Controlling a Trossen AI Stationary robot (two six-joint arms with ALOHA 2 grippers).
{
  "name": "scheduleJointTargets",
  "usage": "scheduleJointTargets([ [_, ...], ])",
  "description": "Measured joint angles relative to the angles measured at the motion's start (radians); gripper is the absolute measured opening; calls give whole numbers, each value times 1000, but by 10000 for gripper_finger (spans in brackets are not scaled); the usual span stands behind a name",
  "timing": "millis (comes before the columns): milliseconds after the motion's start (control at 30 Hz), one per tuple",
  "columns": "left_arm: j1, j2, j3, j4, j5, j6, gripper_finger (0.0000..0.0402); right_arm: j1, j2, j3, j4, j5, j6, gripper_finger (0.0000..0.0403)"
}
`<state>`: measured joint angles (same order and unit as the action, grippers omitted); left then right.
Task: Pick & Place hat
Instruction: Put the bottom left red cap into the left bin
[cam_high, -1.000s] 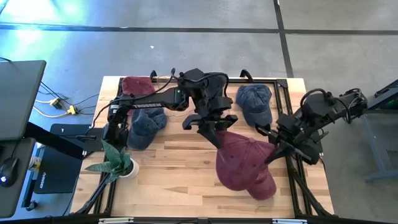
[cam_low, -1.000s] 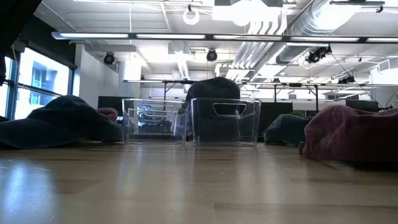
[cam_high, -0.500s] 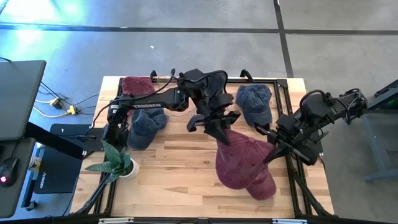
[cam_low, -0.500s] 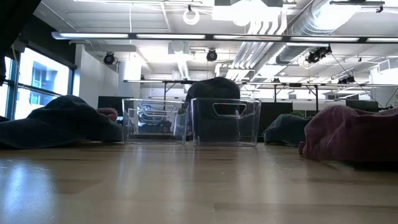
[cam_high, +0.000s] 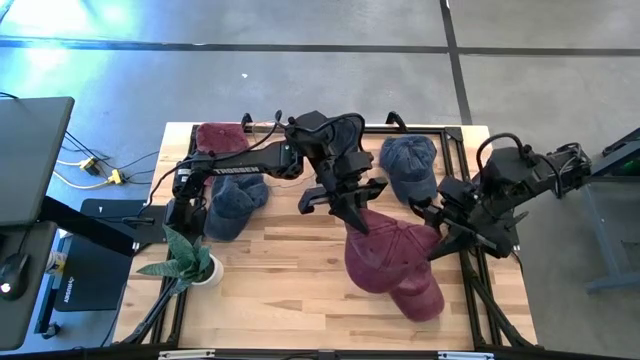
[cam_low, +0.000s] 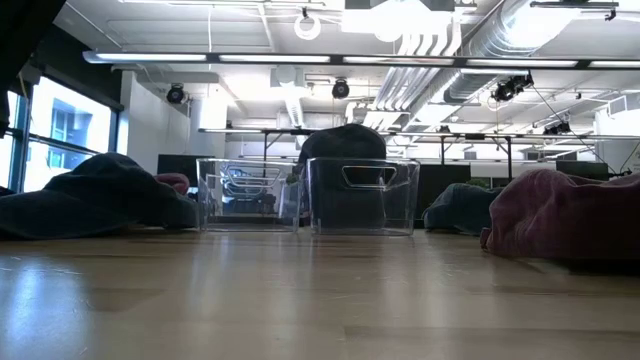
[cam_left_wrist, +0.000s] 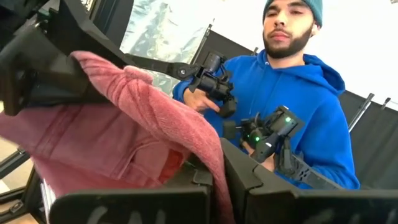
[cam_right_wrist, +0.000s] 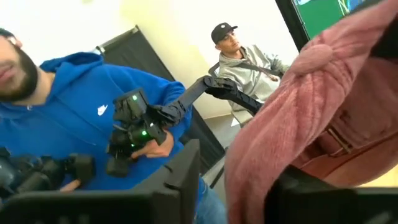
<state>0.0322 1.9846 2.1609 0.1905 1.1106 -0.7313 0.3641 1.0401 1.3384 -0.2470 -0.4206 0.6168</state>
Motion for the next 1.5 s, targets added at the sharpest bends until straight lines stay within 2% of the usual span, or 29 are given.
scheduleJointTargets([
  [100,0,0,0,0,5,5,2,0,0,0,-15,-5,40,144],
  [200,0,0,0,-2,6,5,1,0,-1,0,-20,-9,84,142],
  [333,0,0,0,-9,13,5,1,0,-3,0,-19,-30,120,110],
  [600,0,0,0,-13,20,3,1,7,2,0,-19,-39,106,9],
  [800,0,0,0,-10,27,-47,6,8,44,0,-20,-35,33,21],
  [967,0,-1,0,-15,27,-100,68,3,54,0,-22,-35,-43,4],
  [1133,0,-2,0,-124,29,-104,144,-19,37,0,-30,-16,-67,7],
  [1233,-2,-2,0,-183,28,-59,164,-29,22,0,-48,-16,-68,3],
  [1367,-8,-2,0,-201,74,-28,153,-30,13,0,-69,-16,-66,8],
  [1500,-7,-2,0,-201,107,-31,111,-30,12,0,-80,-24,-53,3],
])
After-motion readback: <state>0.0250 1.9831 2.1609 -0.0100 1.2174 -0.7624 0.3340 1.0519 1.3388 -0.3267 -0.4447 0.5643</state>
